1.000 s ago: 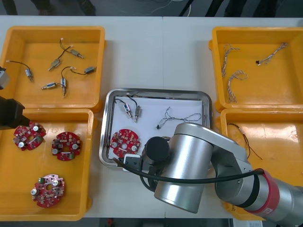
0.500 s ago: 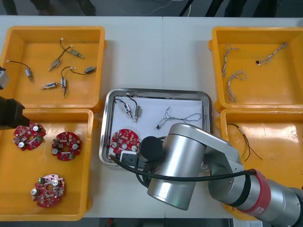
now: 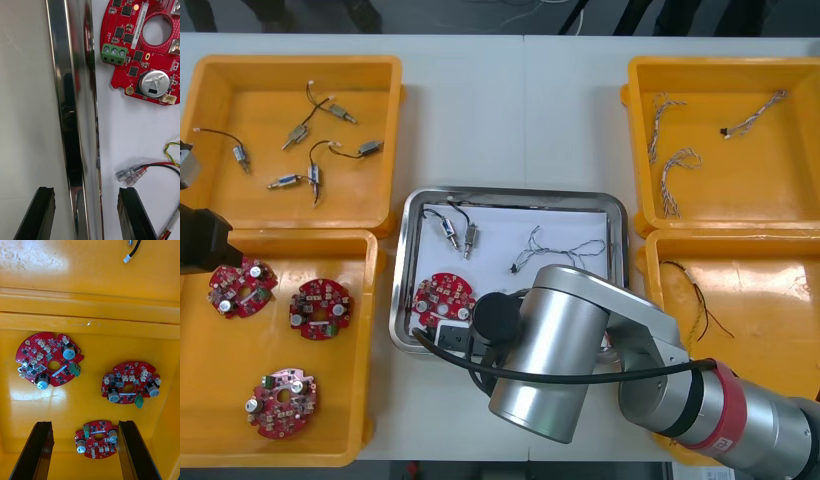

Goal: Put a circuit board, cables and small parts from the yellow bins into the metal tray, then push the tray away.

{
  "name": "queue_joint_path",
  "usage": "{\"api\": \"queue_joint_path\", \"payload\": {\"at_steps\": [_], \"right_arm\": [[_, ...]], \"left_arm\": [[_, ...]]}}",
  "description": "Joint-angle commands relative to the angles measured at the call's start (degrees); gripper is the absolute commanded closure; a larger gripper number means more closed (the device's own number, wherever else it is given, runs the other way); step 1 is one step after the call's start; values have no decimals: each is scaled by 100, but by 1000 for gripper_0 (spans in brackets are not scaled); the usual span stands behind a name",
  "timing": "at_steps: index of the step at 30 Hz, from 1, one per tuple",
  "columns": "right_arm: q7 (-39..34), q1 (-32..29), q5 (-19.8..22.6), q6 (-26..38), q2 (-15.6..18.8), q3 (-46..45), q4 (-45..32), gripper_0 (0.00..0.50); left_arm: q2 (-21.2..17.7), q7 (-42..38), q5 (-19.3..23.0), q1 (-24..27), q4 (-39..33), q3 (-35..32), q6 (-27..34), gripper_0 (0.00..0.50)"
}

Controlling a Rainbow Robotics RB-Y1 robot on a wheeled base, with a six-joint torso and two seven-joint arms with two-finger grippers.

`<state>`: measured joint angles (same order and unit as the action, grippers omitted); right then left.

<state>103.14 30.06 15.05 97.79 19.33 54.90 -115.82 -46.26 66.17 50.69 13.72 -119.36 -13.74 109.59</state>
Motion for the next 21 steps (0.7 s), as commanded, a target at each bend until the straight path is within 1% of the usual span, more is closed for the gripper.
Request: {"api": "queue_joint_path", "payload": {"at_steps": [1, 10, 14, 17, 19, 20, 21], "right_arm": [[39, -71, -125, -225, -131, 214, 86, 16], [39, -88, -143, -296, -131, 223, 191, 28], [39, -97, -151, -287, -131, 223, 191, 83], [22, -97, -151, -287, -131, 223, 191, 163], [22, -97, -151, -260, -131, 223, 191, 361], [22, -97, -151, -260, -131, 223, 191, 393], [22, -88, -151, -260, -131, 223, 191, 412]], "left_arm": [[-260, 203, 46, -71, -176, -191, 41, 0], [-260, 203, 46, -71, -176, -191, 41, 0], [-260, 203, 46, -71, -176, -191, 41, 0], [-260, 203, 46, -71, -176, -191, 41, 0], [-260, 203, 46, -71, -176, -191, 41, 0], [-260, 203, 46, -71, -176, -191, 41, 0], [-260, 203, 46, -71, -176, -191, 41, 0]]}}
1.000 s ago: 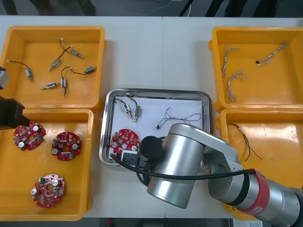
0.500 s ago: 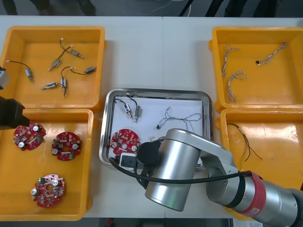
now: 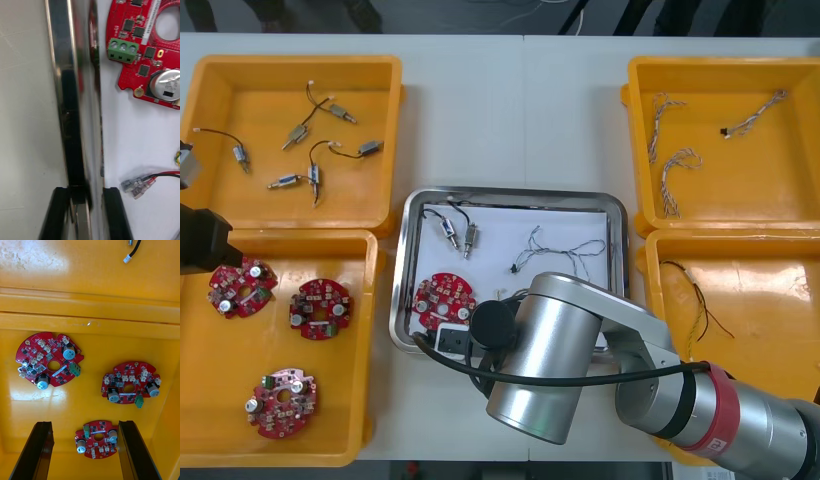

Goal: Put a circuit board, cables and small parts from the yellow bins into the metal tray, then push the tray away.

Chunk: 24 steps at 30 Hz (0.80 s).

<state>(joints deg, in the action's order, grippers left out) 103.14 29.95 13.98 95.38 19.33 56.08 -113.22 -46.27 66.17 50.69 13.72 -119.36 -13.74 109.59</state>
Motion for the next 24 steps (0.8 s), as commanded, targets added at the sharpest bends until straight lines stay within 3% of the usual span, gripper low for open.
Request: {"api": "queue_joint_path", "payload": {"at_steps": [1, 10, 24], "right_arm": [[13, -77, -45, -11, -131, 105, -69, 439], [57, 46, -159, -178, 54, 105, -86, 473], [39, 520, 289, -696, 713, 387, -95, 477]], "left_arm": [[-260, 203, 46, -71, -176, -191, 41, 0], [-260, 203, 46, -71, -176, -191, 41, 0], [-260, 203, 46, -71, -176, -191, 41, 0]]}}
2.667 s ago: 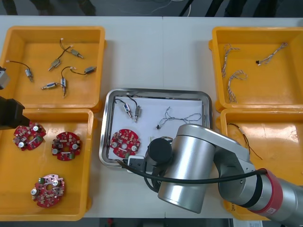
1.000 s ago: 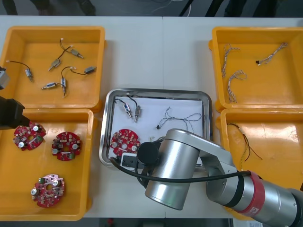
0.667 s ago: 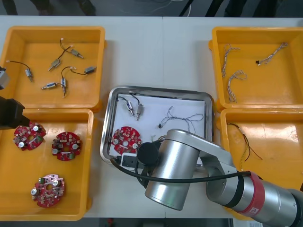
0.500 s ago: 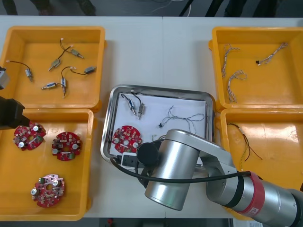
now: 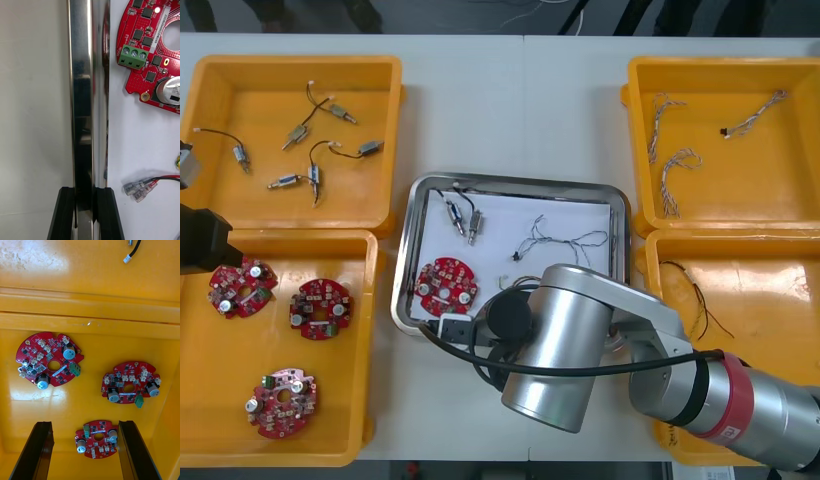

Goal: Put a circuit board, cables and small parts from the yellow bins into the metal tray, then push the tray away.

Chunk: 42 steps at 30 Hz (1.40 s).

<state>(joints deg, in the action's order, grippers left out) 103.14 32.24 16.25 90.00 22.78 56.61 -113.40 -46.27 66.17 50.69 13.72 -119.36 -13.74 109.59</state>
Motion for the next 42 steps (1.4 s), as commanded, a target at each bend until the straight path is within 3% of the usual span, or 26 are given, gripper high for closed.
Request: {"api": "queue_joint_path", "payload": {"at_steps": [1, 22, 42], "right_arm": [[22, 344, 53, -228, 438, 412, -85, 475], [-40, 950, 62, -334, 869, 614, -94, 485], [-5, 1530, 97, -272, 807, 614, 284, 500]], "left_arm": [[-260, 203, 46, -71, -175, -190, 41, 0], [-260, 203, 46, -71, -175, -190, 41, 0], [-260, 203, 46, -71, -175, -190, 41, 0]]}}
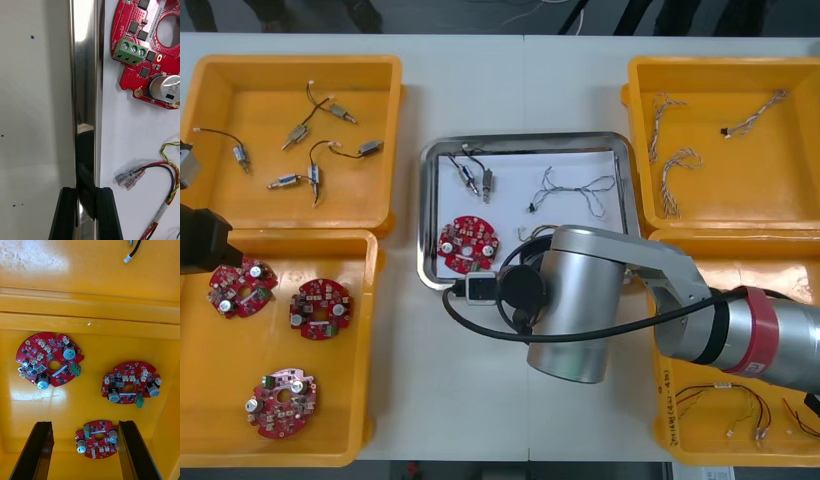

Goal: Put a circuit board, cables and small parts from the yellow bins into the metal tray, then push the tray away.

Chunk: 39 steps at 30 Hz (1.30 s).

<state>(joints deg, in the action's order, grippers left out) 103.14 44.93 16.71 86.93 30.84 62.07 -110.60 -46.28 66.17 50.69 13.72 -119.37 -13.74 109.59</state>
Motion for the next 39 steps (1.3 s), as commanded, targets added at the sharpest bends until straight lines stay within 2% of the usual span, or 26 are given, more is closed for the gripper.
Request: {"api": "queue_joint_path", "payload": {"at_steps": [1, 18, 39], "right_arm": [[-4, 288, 52, 35, 1, 68, 3, 500], [-4, 535, 78, 9, -43, 68, 82, 500], [5, 948, 87, -651, -149, 68, 882, 500]], "left_arm": [[-259, 203, 46, -71, -174, -190, 41, 0], [-259, 203, 46, -71, -174, -190, 41, 0], [-259, 203, 46, -71, -174, -190, 41, 0]]}}
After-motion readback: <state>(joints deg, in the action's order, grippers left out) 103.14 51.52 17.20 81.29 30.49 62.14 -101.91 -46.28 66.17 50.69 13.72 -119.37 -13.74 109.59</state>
